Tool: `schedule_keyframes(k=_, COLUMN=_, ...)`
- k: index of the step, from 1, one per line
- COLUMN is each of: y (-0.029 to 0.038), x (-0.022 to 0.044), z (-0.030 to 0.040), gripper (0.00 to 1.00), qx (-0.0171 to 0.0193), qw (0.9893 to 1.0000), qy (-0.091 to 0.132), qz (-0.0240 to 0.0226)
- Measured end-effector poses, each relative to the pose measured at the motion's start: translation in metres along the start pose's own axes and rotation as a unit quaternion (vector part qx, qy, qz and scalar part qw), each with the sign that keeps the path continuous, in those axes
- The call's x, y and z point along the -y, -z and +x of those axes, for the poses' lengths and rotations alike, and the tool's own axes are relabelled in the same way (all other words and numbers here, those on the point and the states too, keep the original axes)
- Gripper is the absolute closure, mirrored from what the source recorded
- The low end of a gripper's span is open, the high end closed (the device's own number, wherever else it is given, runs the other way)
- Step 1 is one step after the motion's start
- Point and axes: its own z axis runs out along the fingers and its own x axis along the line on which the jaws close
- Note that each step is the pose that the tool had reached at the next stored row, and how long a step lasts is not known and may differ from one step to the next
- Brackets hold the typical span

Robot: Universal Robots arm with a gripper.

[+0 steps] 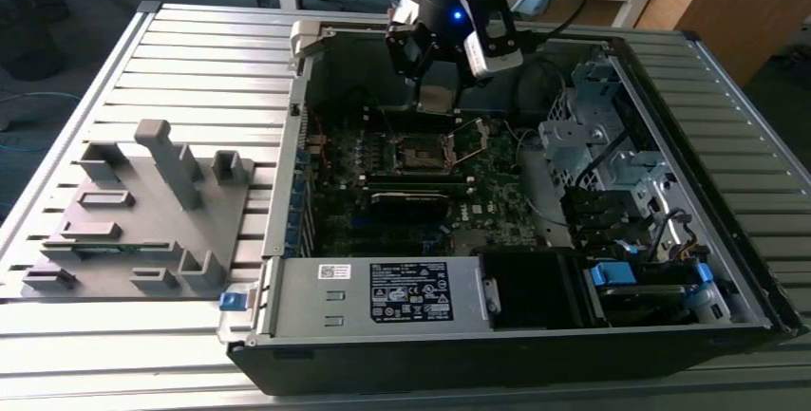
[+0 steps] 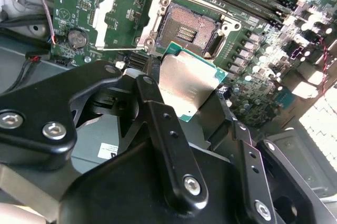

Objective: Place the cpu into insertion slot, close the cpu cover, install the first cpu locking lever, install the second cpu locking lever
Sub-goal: 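Place the cpu into insertion slot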

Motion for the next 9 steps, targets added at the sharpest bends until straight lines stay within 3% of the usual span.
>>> schedule_keyframes(k=9, y=0.0000, x=0.0000, z=0.0000, gripper=0.46, qx=0.0008, qw=1.0000, qy=-0.008, qz=-0.0001)
